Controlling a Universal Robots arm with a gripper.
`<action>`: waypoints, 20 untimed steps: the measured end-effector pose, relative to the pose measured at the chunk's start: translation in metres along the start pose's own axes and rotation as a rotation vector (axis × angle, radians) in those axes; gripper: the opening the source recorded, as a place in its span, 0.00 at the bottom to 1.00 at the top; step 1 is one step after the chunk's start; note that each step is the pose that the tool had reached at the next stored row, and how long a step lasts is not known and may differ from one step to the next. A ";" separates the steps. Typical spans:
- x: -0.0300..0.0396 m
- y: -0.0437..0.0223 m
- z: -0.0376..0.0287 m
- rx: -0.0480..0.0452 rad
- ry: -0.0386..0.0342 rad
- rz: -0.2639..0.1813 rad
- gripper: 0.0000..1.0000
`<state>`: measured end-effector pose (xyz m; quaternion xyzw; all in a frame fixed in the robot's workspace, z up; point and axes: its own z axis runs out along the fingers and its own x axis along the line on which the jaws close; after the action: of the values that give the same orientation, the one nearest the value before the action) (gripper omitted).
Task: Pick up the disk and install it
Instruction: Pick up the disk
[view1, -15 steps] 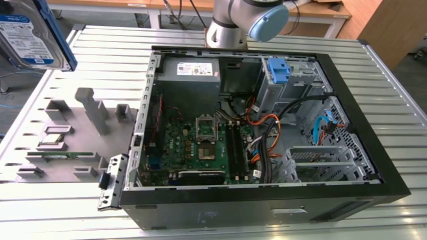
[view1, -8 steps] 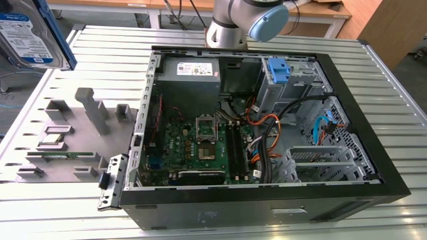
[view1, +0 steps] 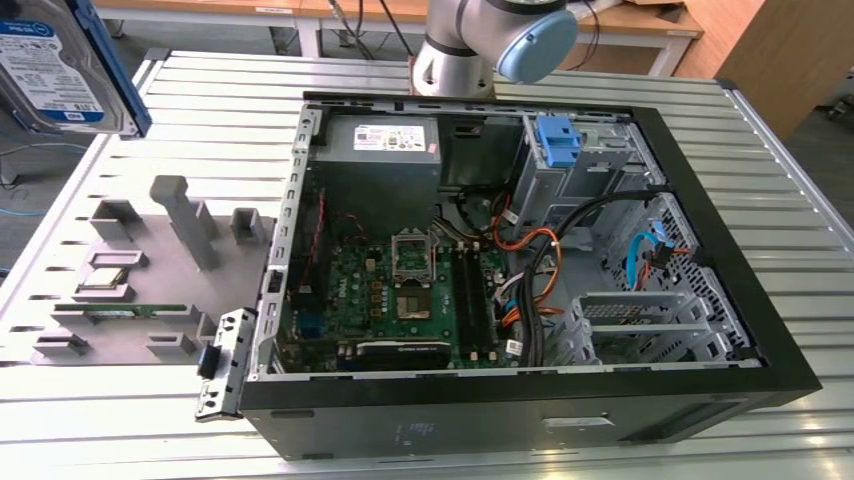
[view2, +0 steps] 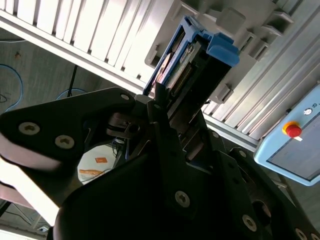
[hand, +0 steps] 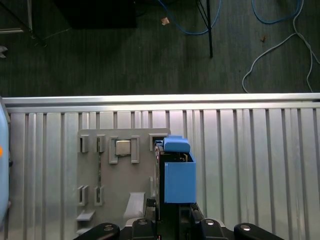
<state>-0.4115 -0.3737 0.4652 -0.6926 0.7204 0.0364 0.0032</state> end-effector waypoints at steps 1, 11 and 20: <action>0.0000 0.0000 -0.0006 0.0001 0.0000 0.000 0.35; -0.0004 0.0004 -0.0074 0.0000 0.0000 0.000 0.35; -0.0007 0.0006 -0.0134 0.0000 0.0000 0.000 0.35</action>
<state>-0.4114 -0.3737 0.4787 -0.6926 0.7204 0.0364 0.0033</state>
